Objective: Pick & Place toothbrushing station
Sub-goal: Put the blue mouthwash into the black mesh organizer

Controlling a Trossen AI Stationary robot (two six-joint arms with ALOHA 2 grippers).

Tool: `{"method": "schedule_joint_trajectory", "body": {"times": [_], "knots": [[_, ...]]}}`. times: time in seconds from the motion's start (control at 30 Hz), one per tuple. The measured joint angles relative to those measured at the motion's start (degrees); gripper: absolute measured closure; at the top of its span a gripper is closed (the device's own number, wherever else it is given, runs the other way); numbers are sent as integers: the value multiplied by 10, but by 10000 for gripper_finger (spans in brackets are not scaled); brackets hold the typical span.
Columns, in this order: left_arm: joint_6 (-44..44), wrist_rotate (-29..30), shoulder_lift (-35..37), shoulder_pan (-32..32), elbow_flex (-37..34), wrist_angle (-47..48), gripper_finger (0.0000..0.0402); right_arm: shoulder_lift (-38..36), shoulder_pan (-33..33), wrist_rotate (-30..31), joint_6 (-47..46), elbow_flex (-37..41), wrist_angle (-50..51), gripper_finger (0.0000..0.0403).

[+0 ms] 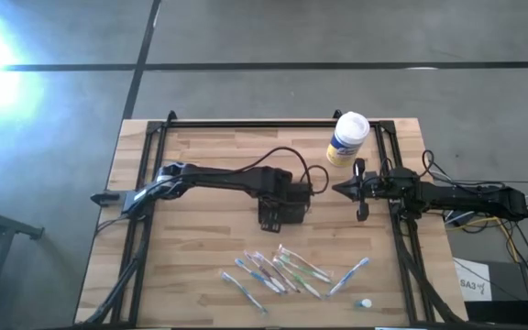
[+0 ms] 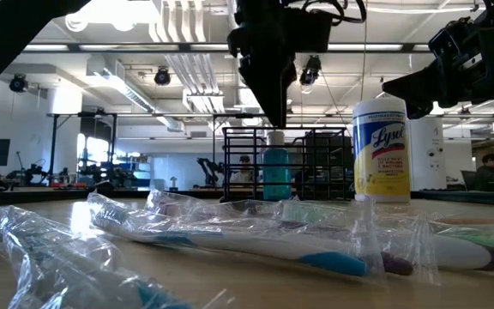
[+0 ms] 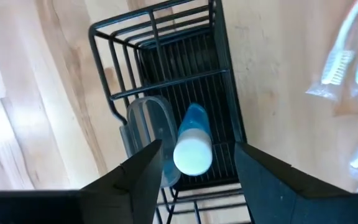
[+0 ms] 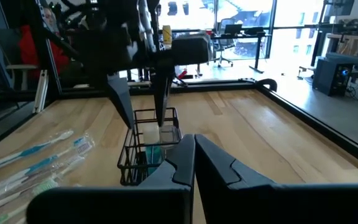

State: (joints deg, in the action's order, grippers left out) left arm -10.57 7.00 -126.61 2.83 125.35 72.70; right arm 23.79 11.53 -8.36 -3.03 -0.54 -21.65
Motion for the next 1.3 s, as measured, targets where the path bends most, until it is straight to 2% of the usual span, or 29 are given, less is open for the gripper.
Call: {"method": "schedule_joint_trajectory", "body": {"times": [0.3, 0.4, 0.5, 0.57, 0.63, 0.8, 0.97, 1.07, 1.2, 1.3], "knots": [[2, 0, 18, 4, 97, 135, 198, 0, 0, 0, 4, 0, 0, 394], [7, 0, 69, 5, 74, 132, 200, 0, 0, 0, 6, 0, 0, 394], [13, 0, 142, 5, 12, 123, 205, 0, 0, 0, 5, 0, 0, 394], [29, 0, 207, 7, -66, 93, 210, 0, 0, 0, 2, 0, 1, 394], [39, -1, 291, 9, -176, 12, 216, 0, 0, 0, -2, 0, 3, 394], [32, -19, 522, 11, -501, -292, 247, 0, 0, 0, -3, 0, 5, 394], [62, -23, 720, 10, -772, -585, 328, 0, 0, 0, -4, 0, 2, 394], [109, -12, 804, 10, -886, -688, 386, 0, 0, 0, 3, 0, -3, 394], [171, -9, 884, 10, -993, -771, 395, 0, 0, 0, 9, 0, -17, 394], [191, -9, 918, 10, -1053, -828, 398, 0, 0, 0, 19, 0, -19, 394]]}}
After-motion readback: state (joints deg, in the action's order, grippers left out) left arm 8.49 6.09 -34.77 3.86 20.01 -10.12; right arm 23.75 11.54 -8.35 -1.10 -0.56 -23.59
